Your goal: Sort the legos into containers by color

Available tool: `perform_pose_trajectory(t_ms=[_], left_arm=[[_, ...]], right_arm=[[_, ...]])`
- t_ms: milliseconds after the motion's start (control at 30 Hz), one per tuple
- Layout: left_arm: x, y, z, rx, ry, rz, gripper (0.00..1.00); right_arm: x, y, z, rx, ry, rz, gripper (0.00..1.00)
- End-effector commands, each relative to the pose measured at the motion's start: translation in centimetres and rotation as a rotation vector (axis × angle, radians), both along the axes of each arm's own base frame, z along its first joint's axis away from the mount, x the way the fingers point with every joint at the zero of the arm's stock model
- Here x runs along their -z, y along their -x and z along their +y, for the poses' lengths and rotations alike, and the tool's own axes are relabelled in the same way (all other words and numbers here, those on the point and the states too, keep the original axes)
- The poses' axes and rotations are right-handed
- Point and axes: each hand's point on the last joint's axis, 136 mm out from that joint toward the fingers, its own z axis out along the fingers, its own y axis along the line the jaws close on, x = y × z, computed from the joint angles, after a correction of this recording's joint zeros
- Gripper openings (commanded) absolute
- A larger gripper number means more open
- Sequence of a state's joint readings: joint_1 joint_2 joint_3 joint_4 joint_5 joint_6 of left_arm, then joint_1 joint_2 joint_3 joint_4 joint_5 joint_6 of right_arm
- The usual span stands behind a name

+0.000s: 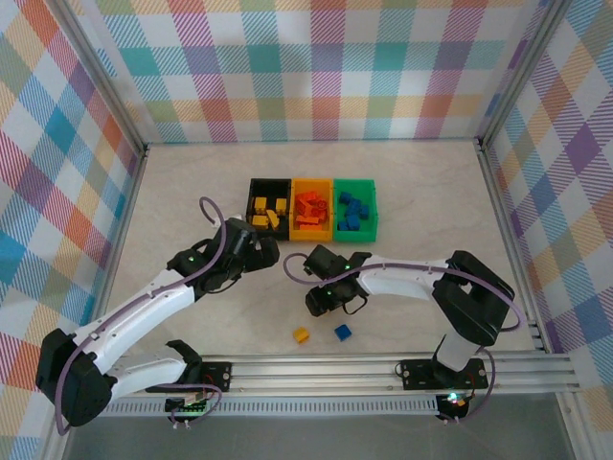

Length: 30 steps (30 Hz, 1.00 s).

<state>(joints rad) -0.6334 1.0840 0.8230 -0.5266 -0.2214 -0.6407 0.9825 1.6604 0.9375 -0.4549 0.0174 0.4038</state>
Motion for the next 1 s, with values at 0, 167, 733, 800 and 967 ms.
perform_pose_trajectory(t_ms=[0, 167, 733, 800, 967], left_arm=[[0.1, 0.2, 1.6, -0.052, -0.026, 0.003, 1.0], [0.3, 0.5, 2.4, -0.074, -0.04, 0.005, 1.0], [1.2, 2.2, 3.5, -0.114, 0.011, 0.014, 1.0], [1.6, 2.5, 3.4, -0.11, 0.022, 0.027, 1.0], [2.3, 2.9, 3.0, -0.079, 0.016, 0.062, 1.0]], right_arm=[[-0.7, -0.4, 0.7, -0.012, -0.006, -0.019, 0.48], [-2.1, -1.2, 1.9, -0.018, -0.052, -0.051, 0.34], [-12.2, -17.9, 10.9, 0.088, -0.275, -0.27, 0.32], [-12.1, -19.9, 11.4, 0.107, -0.278, -0.276, 0.32], [-11.5, -23.4, 13.0, 0.125, -0.264, -0.277, 0.33]])
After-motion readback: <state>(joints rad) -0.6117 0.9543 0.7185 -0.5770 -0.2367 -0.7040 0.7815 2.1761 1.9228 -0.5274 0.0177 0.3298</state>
